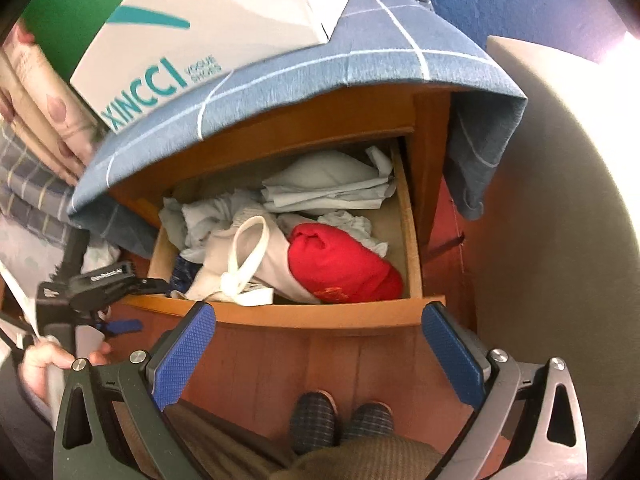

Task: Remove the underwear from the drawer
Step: 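Hook the drawer front with the left tool and pull it open, then reach the right tool into the drawer and close on the red knit item, then lower the left tool into the drawer and grasp the grey sock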

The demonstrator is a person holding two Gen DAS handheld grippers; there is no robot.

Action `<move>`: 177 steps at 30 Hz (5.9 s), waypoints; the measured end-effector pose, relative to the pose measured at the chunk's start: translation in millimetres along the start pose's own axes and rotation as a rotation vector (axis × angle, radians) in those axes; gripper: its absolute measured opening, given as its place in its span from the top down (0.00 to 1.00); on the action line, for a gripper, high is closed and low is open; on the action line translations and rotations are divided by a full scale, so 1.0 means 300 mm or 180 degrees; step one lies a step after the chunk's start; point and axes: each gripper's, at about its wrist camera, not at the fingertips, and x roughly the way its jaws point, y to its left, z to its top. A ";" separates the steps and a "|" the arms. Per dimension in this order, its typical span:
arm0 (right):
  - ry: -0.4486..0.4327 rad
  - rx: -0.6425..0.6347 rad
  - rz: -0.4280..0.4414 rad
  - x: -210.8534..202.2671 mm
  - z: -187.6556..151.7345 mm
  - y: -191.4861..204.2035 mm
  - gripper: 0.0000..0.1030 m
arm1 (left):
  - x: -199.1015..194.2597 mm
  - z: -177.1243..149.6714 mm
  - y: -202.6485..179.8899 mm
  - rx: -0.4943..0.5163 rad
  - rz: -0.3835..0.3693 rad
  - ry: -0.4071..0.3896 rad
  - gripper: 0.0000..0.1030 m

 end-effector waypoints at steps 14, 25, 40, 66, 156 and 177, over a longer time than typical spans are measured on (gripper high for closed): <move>0.0315 -0.0431 -0.0091 0.019 0.020 0.004 0.01 | -0.038 0.083 -0.042 0.0333 0.0240 0.0109 0.00; 0.0674 -0.1077 -0.0255 0.080 0.042 0.043 0.10 | -0.128 0.093 -0.080 0.0531 0.0336 -0.0360 0.00; 0.1279 -0.1161 -0.0010 0.222 0.087 0.083 0.28 | -0.388 0.050 -0.075 0.0917 0.0340 -0.0974 0.02; 0.1909 -0.1296 -0.0136 0.559 0.045 0.147 0.29 | -0.249 0.107 -0.139 0.1402 0.0186 -0.0605 0.02; 0.0804 0.0126 0.0229 0.261 0.035 0.007 0.49 | 0.036 0.225 -0.202 0.0788 0.0486 -0.0806 0.71; 0.0756 0.0125 0.0238 0.257 0.030 0.012 0.49 | -0.025 0.193 -0.317 0.1102 0.0453 -0.0884 0.90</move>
